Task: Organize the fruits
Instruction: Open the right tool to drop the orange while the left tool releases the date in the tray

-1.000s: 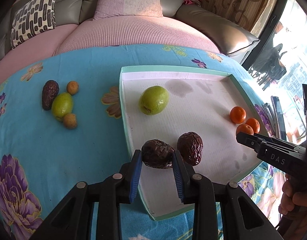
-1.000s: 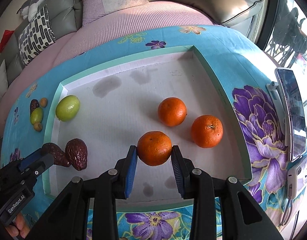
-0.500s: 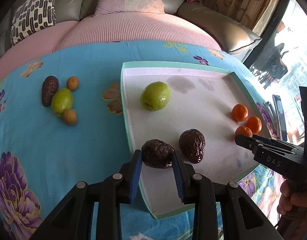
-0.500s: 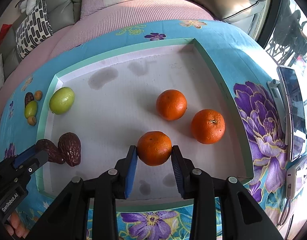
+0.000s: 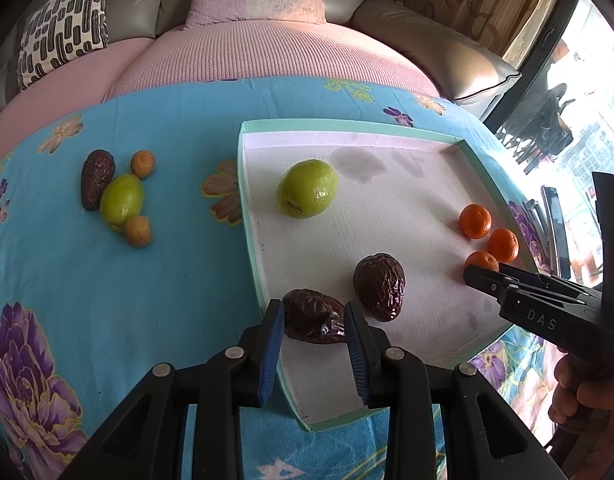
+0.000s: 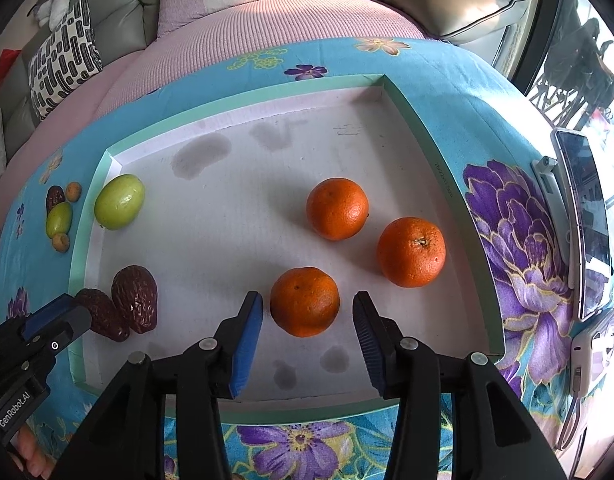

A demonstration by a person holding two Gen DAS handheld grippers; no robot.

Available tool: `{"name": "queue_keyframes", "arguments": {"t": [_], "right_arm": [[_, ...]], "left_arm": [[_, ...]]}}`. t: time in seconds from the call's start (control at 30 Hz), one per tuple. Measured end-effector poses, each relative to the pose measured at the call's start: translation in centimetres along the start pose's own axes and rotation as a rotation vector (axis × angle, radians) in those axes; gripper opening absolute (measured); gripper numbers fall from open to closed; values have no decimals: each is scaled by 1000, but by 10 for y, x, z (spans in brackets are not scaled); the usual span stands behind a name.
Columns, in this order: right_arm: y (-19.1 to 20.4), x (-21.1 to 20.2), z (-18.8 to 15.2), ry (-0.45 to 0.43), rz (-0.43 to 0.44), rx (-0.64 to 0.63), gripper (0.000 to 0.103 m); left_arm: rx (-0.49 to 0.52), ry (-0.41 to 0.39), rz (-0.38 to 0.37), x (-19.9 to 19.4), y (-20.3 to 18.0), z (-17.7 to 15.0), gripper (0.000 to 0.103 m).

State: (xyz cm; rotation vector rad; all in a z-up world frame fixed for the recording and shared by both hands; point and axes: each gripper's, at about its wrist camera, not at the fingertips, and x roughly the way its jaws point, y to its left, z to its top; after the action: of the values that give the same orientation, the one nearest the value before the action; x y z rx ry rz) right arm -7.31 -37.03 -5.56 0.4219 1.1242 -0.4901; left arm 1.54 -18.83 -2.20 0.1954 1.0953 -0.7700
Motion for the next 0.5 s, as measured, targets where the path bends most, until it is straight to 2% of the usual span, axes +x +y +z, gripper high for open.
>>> {"name": "queue_keyframes", "arguments": {"t": [0.33, 0.5], "right_arm": [[0, -25, 5, -114, 10, 3, 48], [4, -27, 5, -126, 16, -9, 48]], "left_arm": [[5, -38, -14, -20, 1, 3, 34], [-18, -68, 6, -29, 9, 6, 34]]}}
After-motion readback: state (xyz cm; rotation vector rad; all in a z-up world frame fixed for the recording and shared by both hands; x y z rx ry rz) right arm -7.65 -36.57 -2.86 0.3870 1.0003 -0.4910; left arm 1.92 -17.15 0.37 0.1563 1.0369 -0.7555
